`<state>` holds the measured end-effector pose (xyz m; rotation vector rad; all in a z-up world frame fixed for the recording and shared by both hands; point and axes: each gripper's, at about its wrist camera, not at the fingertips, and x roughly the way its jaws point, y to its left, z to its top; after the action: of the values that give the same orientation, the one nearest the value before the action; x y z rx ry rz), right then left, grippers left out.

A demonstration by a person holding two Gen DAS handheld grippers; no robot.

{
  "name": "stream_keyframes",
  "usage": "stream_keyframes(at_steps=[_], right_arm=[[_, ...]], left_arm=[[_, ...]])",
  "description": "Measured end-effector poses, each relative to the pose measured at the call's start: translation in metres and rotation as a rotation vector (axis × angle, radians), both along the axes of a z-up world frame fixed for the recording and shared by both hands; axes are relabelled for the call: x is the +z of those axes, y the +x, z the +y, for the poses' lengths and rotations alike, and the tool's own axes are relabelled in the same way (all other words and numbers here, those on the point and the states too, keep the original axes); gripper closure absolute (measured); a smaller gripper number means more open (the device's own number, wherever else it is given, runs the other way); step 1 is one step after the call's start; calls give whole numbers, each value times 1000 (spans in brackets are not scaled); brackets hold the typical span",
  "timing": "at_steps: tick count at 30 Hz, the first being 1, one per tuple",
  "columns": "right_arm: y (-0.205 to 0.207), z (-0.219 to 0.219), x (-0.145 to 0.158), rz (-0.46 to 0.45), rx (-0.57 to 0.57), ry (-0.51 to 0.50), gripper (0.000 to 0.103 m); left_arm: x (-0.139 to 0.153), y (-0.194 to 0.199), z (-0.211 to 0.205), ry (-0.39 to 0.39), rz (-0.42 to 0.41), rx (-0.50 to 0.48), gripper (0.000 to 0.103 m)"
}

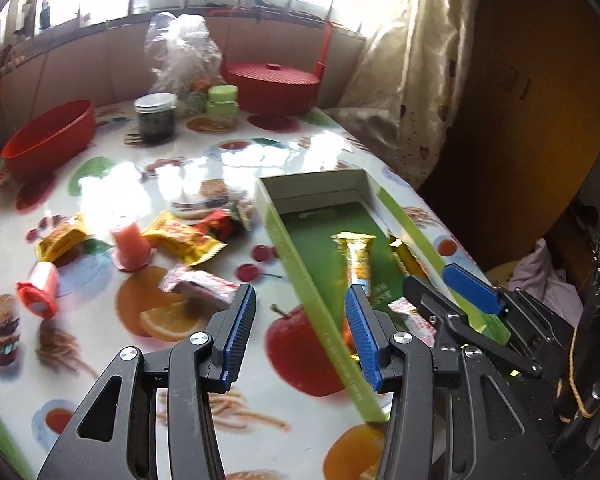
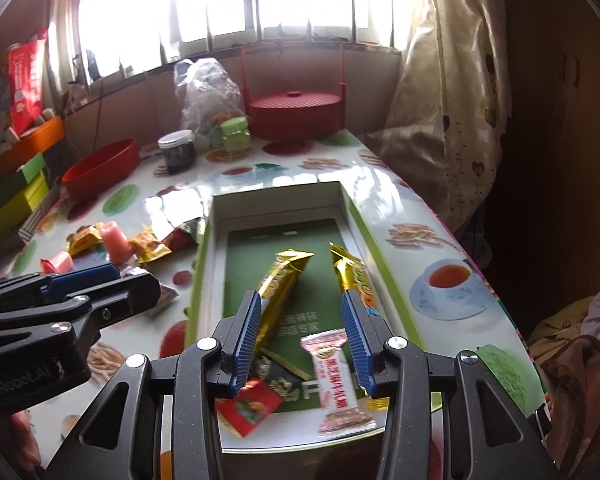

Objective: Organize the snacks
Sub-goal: 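Withdraw both tools from the box toward the remaining snacks, then reach left tool around pink jelly cup while right tool grasps white candy bar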

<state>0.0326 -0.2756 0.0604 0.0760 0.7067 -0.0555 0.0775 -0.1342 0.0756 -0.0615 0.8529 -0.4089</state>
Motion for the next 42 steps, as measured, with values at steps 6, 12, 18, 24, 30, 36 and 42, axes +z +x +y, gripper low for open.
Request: stream_keyframes(at_steps=[6, 12, 18, 24, 30, 36, 42], right_arm=[[2, 17, 4, -24, 58, 24, 61], [8, 34, 3, -34, 129, 67, 60], [16, 55, 1, -30, 190, 61, 58], [27, 77, -1, -19, 248, 46, 58], [42, 97, -7, 15, 300, 26, 57], [57, 118, -17, 58, 332, -22, 57], [72, 130, -26, 85, 345, -56, 57]], left_arm=[[4, -4, 25, 10, -31, 60, 55], [2, -9, 48, 37, -43, 110, 55], [-6, -10, 74, 35, -30, 157, 55], [-14, -7, 106, 20, -11, 224, 55], [-25, 3, 141, 7, 18, 307, 55], [-36, 10, 179, -12, 51, 384, 55], [-47, 19, 198, -18, 77, 415, 53]])
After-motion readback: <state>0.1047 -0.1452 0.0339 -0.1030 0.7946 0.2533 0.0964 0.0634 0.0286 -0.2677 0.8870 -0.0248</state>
